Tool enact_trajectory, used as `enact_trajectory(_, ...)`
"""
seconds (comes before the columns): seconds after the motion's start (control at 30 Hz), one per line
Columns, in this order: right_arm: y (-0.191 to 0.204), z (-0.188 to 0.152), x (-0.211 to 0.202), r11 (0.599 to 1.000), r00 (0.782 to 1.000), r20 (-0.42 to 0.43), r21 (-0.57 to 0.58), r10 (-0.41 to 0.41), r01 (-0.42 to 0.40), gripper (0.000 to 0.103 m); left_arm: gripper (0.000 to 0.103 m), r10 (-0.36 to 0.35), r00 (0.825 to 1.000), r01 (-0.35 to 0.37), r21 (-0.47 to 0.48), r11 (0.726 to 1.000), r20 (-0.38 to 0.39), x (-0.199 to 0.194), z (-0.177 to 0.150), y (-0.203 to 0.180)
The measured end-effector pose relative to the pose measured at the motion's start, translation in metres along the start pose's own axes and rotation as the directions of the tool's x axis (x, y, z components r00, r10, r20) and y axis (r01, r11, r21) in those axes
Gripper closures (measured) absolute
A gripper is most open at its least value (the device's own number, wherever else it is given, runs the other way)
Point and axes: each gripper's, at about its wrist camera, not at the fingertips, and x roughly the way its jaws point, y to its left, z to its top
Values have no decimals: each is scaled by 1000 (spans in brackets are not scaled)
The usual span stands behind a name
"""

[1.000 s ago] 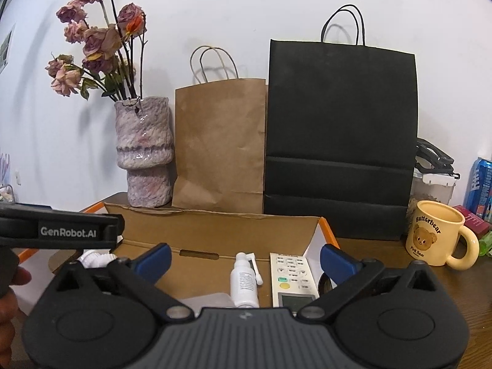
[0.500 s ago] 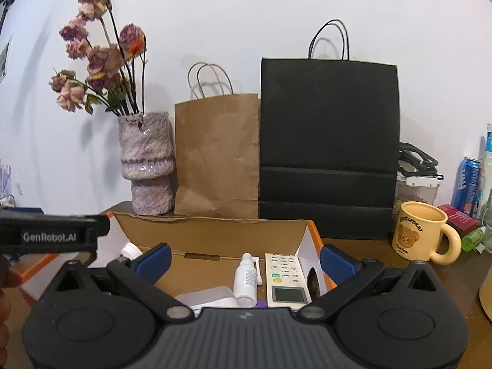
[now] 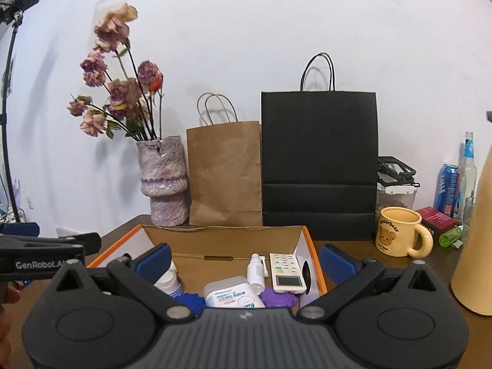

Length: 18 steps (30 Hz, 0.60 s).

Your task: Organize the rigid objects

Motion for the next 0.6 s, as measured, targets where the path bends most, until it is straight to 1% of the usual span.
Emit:
enact_trajectory(0.17, 5, -3, -39, 1000, 1000, 13, -3, -2, 2, 0, 0, -16, 1000, 16, -4, 1000, 11, -40, -6, 5)
enact_trajectory(0.33, 12, -12, -80, 1000, 1000, 17, -13, -4, 5, 0, 0, -39, 999, 39, -13, 999, 4, -79, -18, 10)
enact_trajectory(0.6, 33, -32, -164, 999, 998, 58, -31, -7, 8, 0, 0, -55, 998, 56, -27, 998, 36, -155, -40, 27)
